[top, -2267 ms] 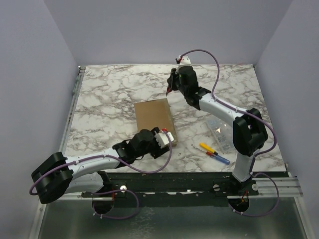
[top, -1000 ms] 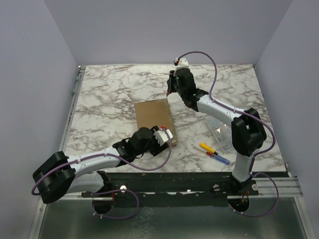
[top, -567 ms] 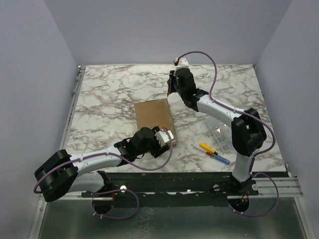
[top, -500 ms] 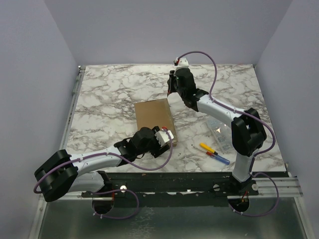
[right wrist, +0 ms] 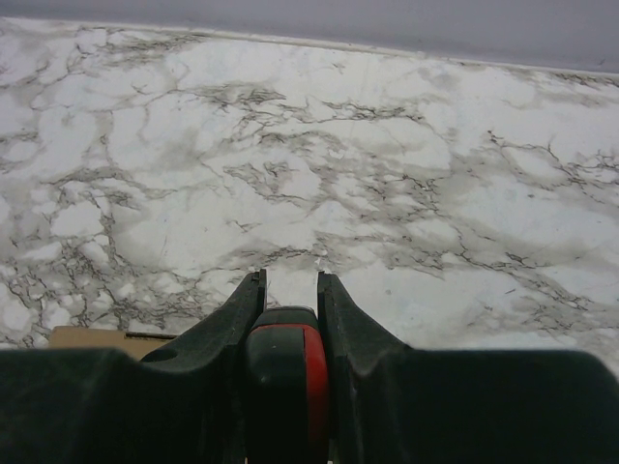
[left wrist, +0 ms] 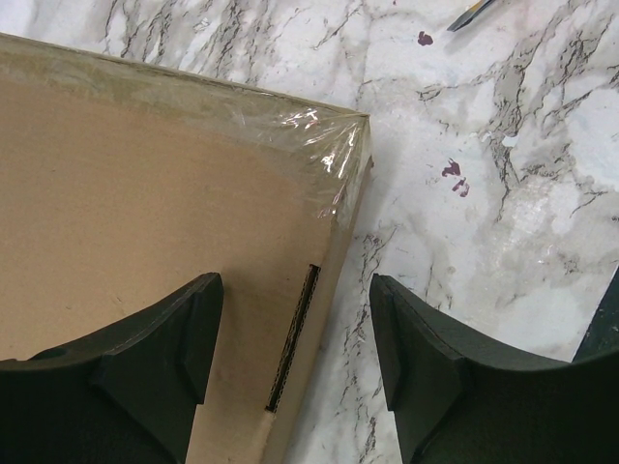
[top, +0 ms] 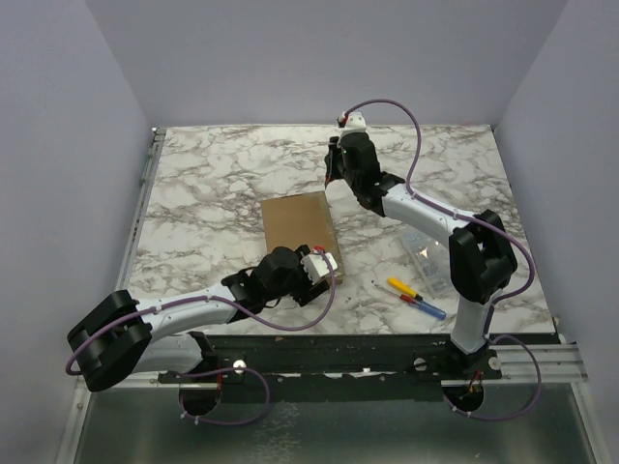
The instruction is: Unpack the express box
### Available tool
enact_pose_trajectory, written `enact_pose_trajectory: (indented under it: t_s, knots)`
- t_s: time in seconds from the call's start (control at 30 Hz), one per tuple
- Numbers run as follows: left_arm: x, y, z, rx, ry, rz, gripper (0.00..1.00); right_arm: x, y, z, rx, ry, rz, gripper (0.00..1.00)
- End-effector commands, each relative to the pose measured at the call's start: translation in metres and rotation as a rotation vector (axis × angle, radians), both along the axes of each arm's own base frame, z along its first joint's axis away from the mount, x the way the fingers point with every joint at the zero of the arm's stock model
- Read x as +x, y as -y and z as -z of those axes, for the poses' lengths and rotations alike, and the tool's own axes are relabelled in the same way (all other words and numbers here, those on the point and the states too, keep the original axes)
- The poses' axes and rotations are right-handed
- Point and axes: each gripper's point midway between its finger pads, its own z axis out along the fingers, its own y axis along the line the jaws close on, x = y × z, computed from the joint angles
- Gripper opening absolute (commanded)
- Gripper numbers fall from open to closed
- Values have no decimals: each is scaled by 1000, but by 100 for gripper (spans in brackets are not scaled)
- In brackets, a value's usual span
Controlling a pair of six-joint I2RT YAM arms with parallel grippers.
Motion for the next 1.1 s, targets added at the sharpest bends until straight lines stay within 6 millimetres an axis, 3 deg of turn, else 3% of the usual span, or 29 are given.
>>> enact_pose_trajectory:
  t_s: [0.0,0.3,0.5,0.73,0.87,0.97,1.07]
  knots:
    - [3,8,-9,-30,0,7,68,1,-5,-18,26,45,-6,0]
    - [3,8,-10,-32,-1,8,68,1,-8,-18,32,41,-16,0]
    - [2,8,-9,-32,-5,8,68,-1,-8,-32,46,67,-21,0]
    - [3,9,-10,-34,-4,7,68,0,-12,-22,47,46,-36,0]
    - [2,10,-11,-43,-7,10,68,-7,-12,-43,82,79,-60,0]
    - [2,14,-27,-111,-4,6,73,-17,-1,-70,112,134,-43,0]
    - [7,14,-61,-259,20,-36,79,-30,11,-79,124,152,-30,0]
